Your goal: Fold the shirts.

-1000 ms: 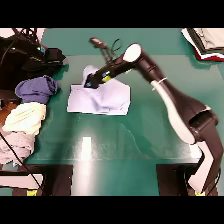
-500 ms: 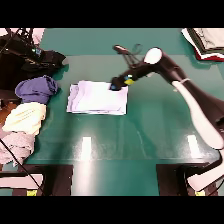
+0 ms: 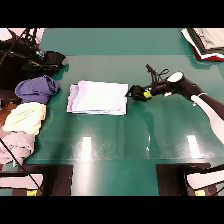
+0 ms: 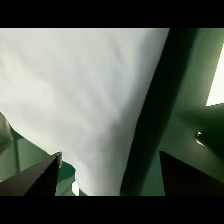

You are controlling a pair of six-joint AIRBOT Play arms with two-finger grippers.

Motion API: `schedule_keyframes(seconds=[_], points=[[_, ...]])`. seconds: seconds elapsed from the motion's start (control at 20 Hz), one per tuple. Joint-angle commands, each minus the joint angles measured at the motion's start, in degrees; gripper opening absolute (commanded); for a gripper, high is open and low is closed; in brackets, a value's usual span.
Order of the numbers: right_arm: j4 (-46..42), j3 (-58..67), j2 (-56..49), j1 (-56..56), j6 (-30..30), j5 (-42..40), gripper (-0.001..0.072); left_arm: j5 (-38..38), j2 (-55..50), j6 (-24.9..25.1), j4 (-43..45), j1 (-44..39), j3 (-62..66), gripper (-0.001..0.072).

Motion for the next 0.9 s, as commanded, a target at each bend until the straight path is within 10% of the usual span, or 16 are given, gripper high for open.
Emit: schedule_keyframes(seconds=[0.0, 0.2, 0.3, 0.45, 0.85], points=[[11.45, -1.77, -4.22, 2.12, -4.94, -3.48, 0.0684, 0.39, 0.04, 0.59, -0.7, 0.04, -0.26, 0.0025], [12.96, 1.7, -7.32, 5.53, -5.4, -5.7, 0.0615, 0.42, 0.04, 1.09, -0.72, 0.04, -0.26, 0.0024], [12.0, 5.62, -9.09, 6.99, -5.38, -5.64, 0.0461, 0.39, 0.04, 1.07, -0.72, 0.04, -0.26, 0.0024], [11.85, 10.58, -11.3, 8.22, -8.04, -3.76, 0.0023, 0.26, 0.04, 1.09, -0.72, 0.04, -0.26, 0.0025], [-2.75, -5.6, 13.4, -8.39, -4.13, -6.34, 0.002, 0.24, 0.22, 1.64, -0.96, 0.04, -0.26, 0.0024]])
